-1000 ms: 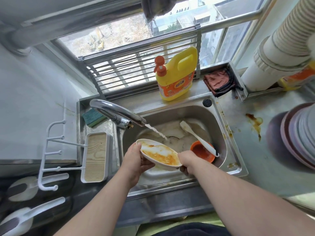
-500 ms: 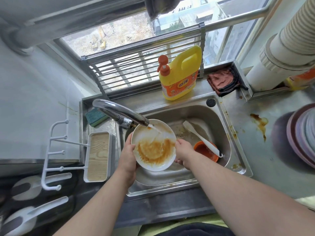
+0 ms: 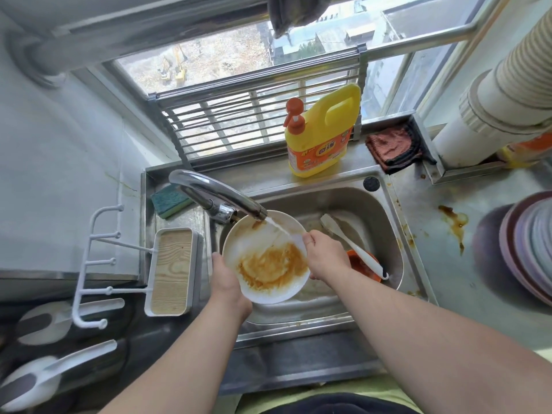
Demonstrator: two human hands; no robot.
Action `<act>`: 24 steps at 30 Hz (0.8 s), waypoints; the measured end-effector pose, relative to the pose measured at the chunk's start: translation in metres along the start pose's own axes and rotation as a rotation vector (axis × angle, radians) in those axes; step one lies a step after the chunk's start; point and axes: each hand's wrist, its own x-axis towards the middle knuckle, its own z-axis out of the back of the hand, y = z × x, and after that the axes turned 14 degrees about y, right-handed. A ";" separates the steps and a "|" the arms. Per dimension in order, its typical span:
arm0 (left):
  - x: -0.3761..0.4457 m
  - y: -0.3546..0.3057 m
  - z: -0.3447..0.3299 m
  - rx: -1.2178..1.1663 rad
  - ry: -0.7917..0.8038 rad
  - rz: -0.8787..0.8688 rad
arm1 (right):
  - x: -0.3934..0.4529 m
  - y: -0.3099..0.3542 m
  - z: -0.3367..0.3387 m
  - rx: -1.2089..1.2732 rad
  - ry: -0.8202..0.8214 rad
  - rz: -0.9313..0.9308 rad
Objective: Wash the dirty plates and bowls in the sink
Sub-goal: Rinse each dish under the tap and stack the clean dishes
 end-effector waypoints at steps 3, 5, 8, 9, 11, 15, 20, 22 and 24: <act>-0.003 0.000 -0.008 -0.050 0.019 0.034 | -0.004 0.002 0.008 -0.079 -0.044 0.016; -0.006 -0.001 -0.015 -0.060 0.021 0.048 | -0.006 0.005 0.015 -0.138 -0.083 0.034; -0.007 -0.001 -0.019 -0.075 0.015 0.025 | -0.007 0.009 0.024 -0.168 -0.107 0.052; -0.008 -0.002 -0.020 -0.078 0.021 0.012 | -0.006 0.011 0.026 -0.174 -0.105 0.056; -0.008 -0.005 -0.020 -0.096 0.031 -0.021 | -0.006 0.016 0.025 -0.170 -0.096 0.052; -0.011 -0.015 -0.014 -0.150 0.009 -0.093 | -0.002 0.025 0.014 -0.146 -0.077 0.064; -0.020 -0.024 -0.010 -0.205 0.030 -0.125 | -0.004 0.036 -0.002 -0.156 -0.132 0.132; -0.019 -0.022 -0.007 -0.220 0.034 -0.134 | -0.007 0.041 -0.003 -0.184 -0.167 0.149; -0.017 -0.019 -0.004 -0.243 0.039 -0.140 | -0.012 0.043 -0.001 -0.205 -0.188 0.161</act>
